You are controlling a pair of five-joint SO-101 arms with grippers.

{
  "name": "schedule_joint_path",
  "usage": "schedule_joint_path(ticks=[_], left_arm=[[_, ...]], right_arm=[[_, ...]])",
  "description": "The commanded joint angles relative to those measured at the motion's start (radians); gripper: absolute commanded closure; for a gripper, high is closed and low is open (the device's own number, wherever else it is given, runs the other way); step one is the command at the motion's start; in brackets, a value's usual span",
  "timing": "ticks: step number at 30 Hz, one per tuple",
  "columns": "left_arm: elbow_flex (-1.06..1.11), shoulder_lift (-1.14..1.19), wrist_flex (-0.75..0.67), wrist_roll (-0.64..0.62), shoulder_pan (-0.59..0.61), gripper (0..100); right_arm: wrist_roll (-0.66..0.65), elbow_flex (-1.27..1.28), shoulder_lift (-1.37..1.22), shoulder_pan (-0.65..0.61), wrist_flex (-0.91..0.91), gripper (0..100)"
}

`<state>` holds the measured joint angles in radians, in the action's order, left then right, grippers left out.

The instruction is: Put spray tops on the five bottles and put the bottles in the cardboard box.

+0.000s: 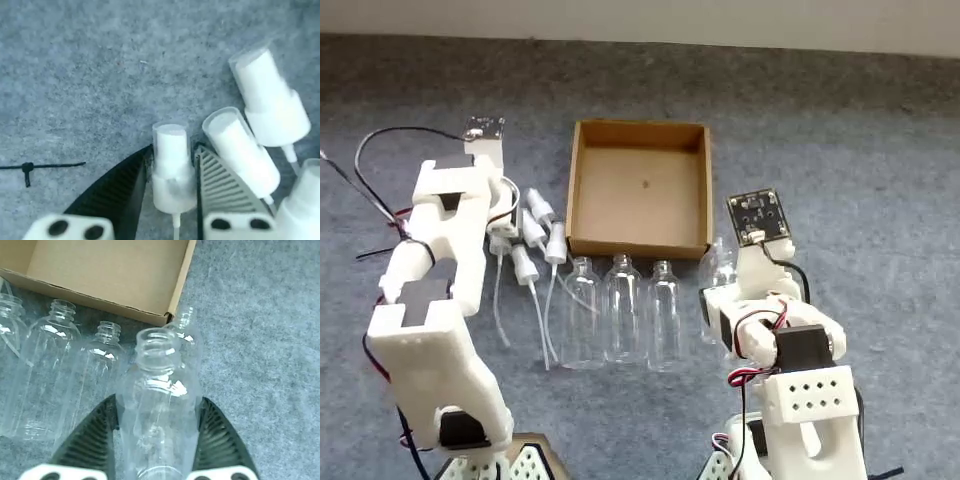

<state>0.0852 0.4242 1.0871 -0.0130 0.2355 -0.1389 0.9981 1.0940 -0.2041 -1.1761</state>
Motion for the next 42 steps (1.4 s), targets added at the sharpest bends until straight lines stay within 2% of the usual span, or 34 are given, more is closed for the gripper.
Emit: schedule_joint_path(ticks=[1, 8, 12, 16, 22, 25, 31, 38, 42], left_arm=[[-0.013, -0.070, 0.000, -0.008, 0.036, 97], [-0.012, -0.360, 0.137, -0.009, 0.136, 97], [-0.012, -0.627, 0.219, -0.008, 0.133, 97], [-0.010, -0.918, 0.275, -0.008, 0.051, 97], [-0.010, -1.245, 0.275, -0.009, -0.179, 97], [-0.005, -1.290, 0.242, -0.009, -0.283, 97], [-0.013, -1.294, 0.097, -0.009, -0.400, 98], [-0.110, -1.287, 0.035, -0.009, -0.549, 98], [-0.108, -1.287, 0.015, -0.009, -0.615, 98]], right_arm=[[0.005, -0.007, 0.016, -0.002, 0.019, 99.4], [0.005, -0.015, 0.018, -0.002, 0.019, 99.4], [0.003, -0.054, 0.018, -0.002, 0.042, 99.3], [0.011, -0.168, 0.019, -0.025, 0.042, 99.3], [0.012, -0.242, 0.018, -0.262, 0.097, 99.3], [0.012, -0.209, 0.018, -0.363, 0.217, 99.3], [0.011, -0.048, 0.096, -0.392, 0.366, 99.3], [0.011, 0.148, 0.418, -0.392, 0.372, 99.4], [0.012, 0.242, 0.515, -0.392, 0.372, 99.4]])
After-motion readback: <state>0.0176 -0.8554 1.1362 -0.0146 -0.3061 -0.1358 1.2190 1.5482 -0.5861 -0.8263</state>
